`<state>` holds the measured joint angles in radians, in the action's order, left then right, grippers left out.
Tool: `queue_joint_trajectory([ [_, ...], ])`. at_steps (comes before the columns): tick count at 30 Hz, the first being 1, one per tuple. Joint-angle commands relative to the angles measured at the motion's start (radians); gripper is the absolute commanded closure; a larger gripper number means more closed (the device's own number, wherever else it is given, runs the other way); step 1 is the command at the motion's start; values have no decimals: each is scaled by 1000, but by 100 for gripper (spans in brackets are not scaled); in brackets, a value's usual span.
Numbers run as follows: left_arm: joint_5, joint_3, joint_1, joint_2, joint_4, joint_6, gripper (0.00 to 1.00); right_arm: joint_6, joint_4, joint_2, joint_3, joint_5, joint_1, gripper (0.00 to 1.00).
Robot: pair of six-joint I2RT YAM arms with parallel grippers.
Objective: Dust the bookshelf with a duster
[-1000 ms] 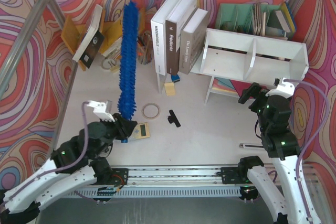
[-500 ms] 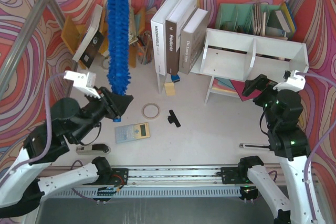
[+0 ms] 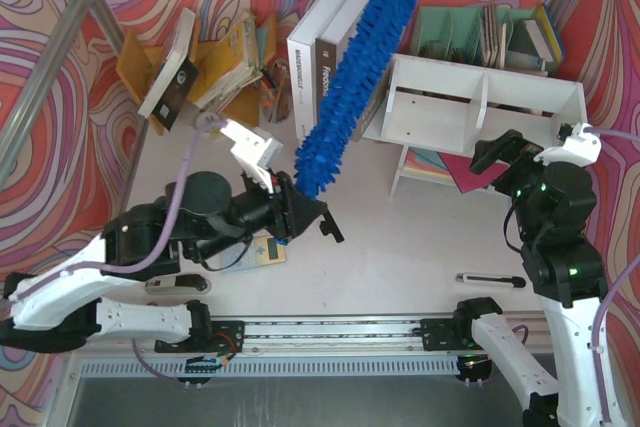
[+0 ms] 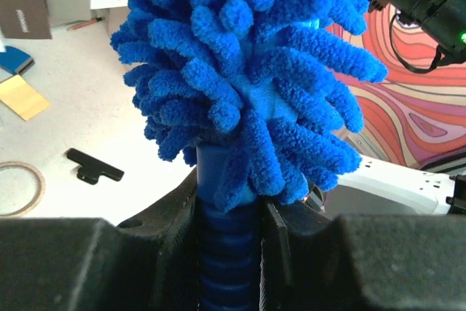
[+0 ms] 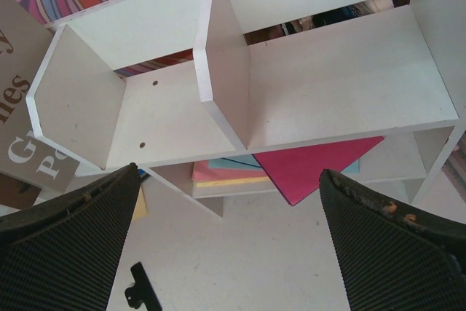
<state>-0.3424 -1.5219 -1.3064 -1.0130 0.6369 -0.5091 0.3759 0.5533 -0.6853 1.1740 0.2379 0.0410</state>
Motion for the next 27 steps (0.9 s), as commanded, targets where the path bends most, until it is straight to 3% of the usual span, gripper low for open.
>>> queue_joint_trajectory([
  [1, -167, -28, -79, -58, -78, 6, 100, 23, 34, 1, 29, 9, 2, 1],
  [8, -321, -23, -131, -161, -32, -101, 100, 24, 39, 5, 27, 4, 2, 2],
  [15, -286, 80, -119, -190, 0, -151, 100, 22, 37, 7, 9, -3, 1, 1],
  [22, -167, 266, -35, -166, -16, -262, 100, 17, 39, 14, 1, -2, 1, 1],
  [27, -149, 284, -19, -152, -21, -259, 100, 19, 34, 18, -13, -7, 2, 1],
])
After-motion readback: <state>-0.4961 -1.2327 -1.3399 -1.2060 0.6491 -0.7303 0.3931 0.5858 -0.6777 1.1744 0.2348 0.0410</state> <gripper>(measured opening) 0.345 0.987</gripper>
